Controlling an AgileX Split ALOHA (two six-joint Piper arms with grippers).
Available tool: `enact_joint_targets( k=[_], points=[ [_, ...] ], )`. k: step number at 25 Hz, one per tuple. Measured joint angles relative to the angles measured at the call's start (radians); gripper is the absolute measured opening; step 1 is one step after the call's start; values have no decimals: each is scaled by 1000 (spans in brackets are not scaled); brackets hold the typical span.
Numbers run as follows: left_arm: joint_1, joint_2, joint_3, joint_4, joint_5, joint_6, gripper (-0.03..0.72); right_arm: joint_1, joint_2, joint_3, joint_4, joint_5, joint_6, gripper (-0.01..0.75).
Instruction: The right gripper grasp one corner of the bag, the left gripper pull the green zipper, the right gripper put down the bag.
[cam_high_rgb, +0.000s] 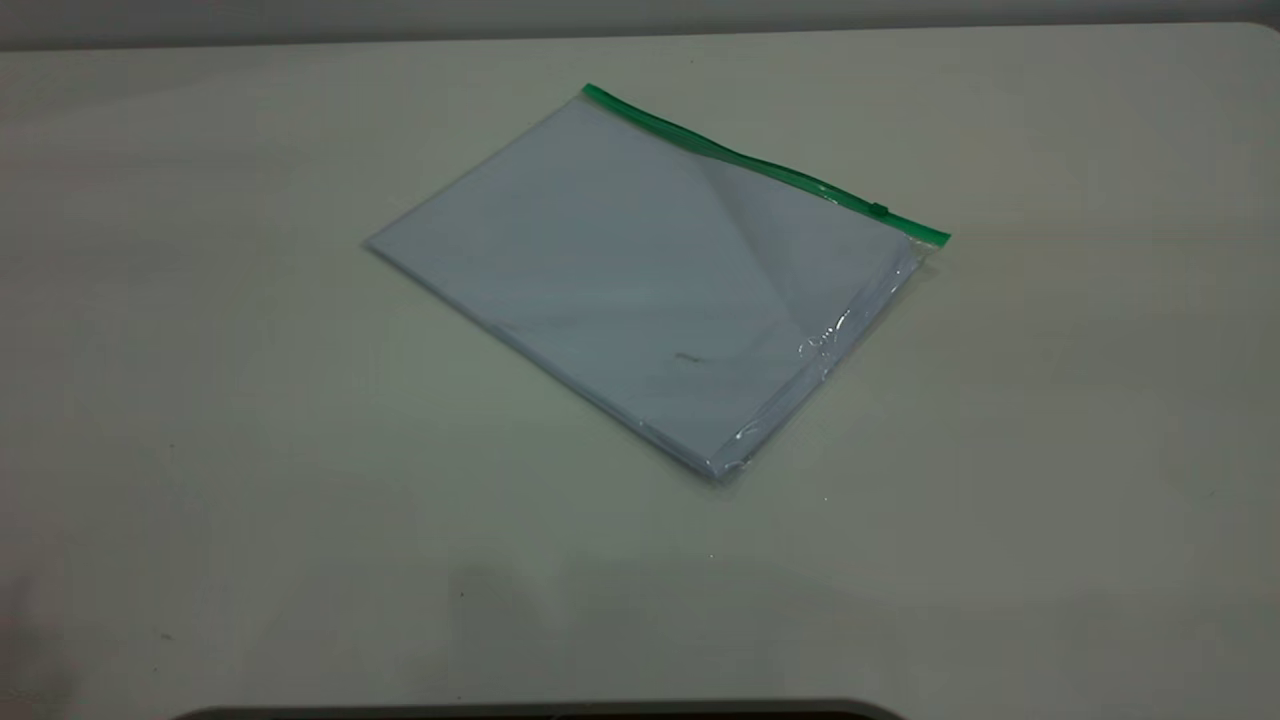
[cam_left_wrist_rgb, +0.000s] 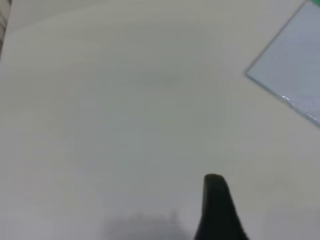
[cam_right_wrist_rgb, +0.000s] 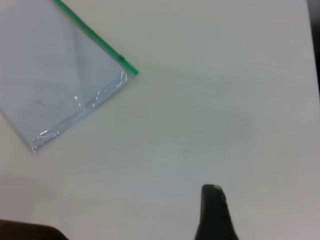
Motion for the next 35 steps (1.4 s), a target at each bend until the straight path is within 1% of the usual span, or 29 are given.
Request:
enact_joint_targets(
  k=[2, 9, 14, 17, 20, 22, 25, 29, 33, 35],
  points=[
    [0, 109, -43, 1, -52, 0, 585, 0, 83, 0, 17, -41, 1, 588],
    [0, 437, -199, 1, -212, -10, 587, 0, 364, 0, 124, -201, 0, 589],
    [0, 632, -319, -3, -238, 59, 587, 0, 581, 0, 170, -334, -39, 589],
    [0, 732, -383, -32, -246, 131, 587, 0, 713, 0, 250, -410, -110, 589],
    [0, 820, -433, -99, -250, 208, 587, 0, 847, -2, 383, -484, -238, 589],
    [0, 877, -458, -161, -246, 266, 587, 0, 938, -16, 493, -523, -361, 589],
    [0, 953, -490, -261, -224, 360, 587, 0, 1093, -54, 686, -546, -570, 589],
    [0, 1050, -543, -403, -177, 513, 587, 0, 1280, -130, 961, -537, -880, 589],
    [0, 1127, -590, -522, -123, 658, 587, 0, 1457, -200, 1203, -481, -1151, 589],
    [0, 1150, -597, -572, -114, 711, 587, 0, 1542, -230, 1307, -448, -1258, 589]
  ],
)
